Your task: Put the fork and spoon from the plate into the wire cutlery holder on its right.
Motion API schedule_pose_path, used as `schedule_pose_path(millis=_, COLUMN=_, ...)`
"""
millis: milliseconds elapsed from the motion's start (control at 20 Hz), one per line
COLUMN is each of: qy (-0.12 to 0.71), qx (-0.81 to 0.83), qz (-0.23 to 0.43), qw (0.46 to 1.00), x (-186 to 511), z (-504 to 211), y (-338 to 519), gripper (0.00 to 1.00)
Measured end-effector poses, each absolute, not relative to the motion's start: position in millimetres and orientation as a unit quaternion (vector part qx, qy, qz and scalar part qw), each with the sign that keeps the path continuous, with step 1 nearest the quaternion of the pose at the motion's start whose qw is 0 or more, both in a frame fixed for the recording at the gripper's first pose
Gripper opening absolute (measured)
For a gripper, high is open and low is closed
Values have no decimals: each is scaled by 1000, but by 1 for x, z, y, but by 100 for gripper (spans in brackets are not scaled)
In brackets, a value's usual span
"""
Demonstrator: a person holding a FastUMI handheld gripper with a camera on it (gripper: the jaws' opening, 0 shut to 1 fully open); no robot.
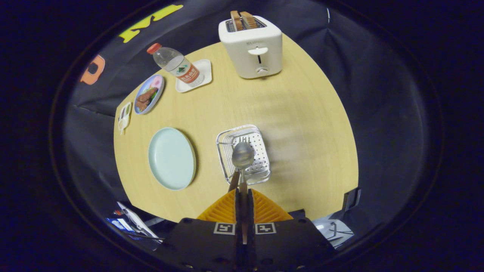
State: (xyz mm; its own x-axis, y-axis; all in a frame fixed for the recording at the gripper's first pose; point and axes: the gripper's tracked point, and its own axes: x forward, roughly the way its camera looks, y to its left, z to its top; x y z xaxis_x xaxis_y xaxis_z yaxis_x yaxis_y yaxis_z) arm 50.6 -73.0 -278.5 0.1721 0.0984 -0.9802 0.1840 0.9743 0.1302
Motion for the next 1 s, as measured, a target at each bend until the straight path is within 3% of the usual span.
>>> schedule_pose_path(millis=500, qy=613, qx=117, qz=-32, qw=781, x=58, z=-266, y=-73, gripper=9)
schedule_pose_path(millis=600, qy=607, qx=114, qz=-23, qw=786, x=58, z=-264, y=-68, gripper=20)
schedule_pose_path(millis=700, qy=591, qx=109, qz=-18, qw=799, x=61, z=-261, y=-61, gripper=20)
schedule_pose_path(millis=850, qy=556, qx=80, qz=-6, qw=828, x=64, z=-249, y=-47, gripper=28)
schedule_pose_path(millis=1000, qy=517, qx=38, qz=-12, qw=855, x=64, z=-235, y=-29, gripper=57)
